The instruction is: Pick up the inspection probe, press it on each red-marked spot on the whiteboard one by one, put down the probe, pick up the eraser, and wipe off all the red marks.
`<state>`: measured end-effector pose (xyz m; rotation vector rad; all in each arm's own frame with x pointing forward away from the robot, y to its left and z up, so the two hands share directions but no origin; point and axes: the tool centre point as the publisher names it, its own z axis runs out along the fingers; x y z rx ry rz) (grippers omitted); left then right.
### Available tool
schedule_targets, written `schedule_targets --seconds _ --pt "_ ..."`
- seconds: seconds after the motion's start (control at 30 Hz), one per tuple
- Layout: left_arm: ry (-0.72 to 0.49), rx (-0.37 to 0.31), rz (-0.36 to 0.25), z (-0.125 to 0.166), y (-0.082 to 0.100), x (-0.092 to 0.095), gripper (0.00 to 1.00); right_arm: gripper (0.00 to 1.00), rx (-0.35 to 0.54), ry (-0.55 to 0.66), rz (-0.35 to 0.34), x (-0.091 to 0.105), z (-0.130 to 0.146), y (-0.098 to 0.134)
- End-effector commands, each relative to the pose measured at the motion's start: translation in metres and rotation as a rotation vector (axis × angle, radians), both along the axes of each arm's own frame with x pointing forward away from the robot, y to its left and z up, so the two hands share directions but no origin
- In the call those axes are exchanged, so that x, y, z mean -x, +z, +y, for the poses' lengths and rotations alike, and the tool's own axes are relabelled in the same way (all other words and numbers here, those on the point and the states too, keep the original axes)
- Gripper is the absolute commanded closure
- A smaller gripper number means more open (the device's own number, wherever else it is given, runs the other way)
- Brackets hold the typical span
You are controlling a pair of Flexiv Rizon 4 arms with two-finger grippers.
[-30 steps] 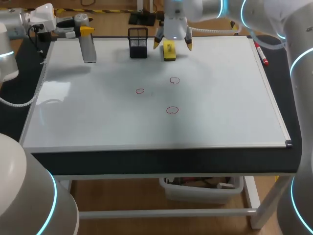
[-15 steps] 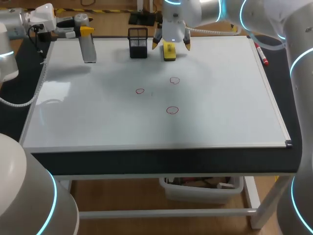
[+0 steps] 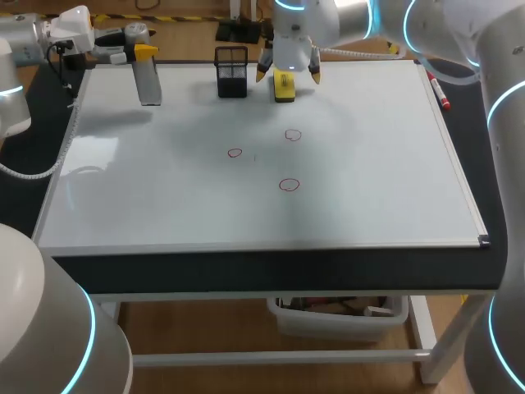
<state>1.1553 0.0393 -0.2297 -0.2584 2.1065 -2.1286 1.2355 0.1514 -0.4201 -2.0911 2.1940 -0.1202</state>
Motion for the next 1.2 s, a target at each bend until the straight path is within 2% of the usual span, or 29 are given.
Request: schedule_targets --seconds 0.03,0.23,0.27,0.33,0.43,0.47,0.53,0.63,0.67,0.93,1.2 --pt "0.007 -0.003 -0.001 -0.001 0.002 0.002 1.00 0.00 -0.014 0.015 0.323 -0.061 0.003 -0.023" --pt "0.007 -0.003 -0.001 -0.001 0.002 0.002 1.00 0.00 -0.011 0.015 0.336 -0.063 0.002 -0.025" --pt "0.007 -0.003 -0.001 -0.001 0.002 0.002 1.00 0.04 -0.011 0.015 0.338 -0.064 0.001 -0.026" --pt "0.007 -0.003 -0.001 -0.001 0.002 0.002 1.00 0.17 -0.007 0.018 0.344 -0.064 0.001 -0.027" --pt "0.007 -0.003 -0.001 -0.001 0.002 0.002 1.00 0.22 -0.003 0.018 0.351 -0.064 0.000 -0.029" --pt "0.007 -0.003 -0.001 -0.001 0.002 0.002 1.00 0.50 -0.002 0.019 0.353 -0.065 -0.001 -0.029" --pt "0.007 -0.003 -0.001 -0.001 0.002 0.002 1.00 0.62 -0.001 0.017 0.357 -0.065 -0.001 -0.029" --pt "0.007 -0.003 -0.001 -0.001 0.002 0.002 1.00 0.96 0.000 0.013 0.358 -0.065 -0.002 -0.029" --pt "0.007 -0.003 -0.001 -0.001 0.002 0.002 1.00 1.00 0.001 0.012 0.358 -0.065 -0.002 -0.028" --pt "0.007 -0.003 -0.001 -0.001 0.002 0.002 1.00 1.00 0.010 0.009 0.361 -0.062 -0.007 -0.024" --pt "0.007 -0.003 -0.001 -0.001 0.002 0.002 1.00 1.00 0.014 -0.021 0.363 -0.053 -0.019 0.000"
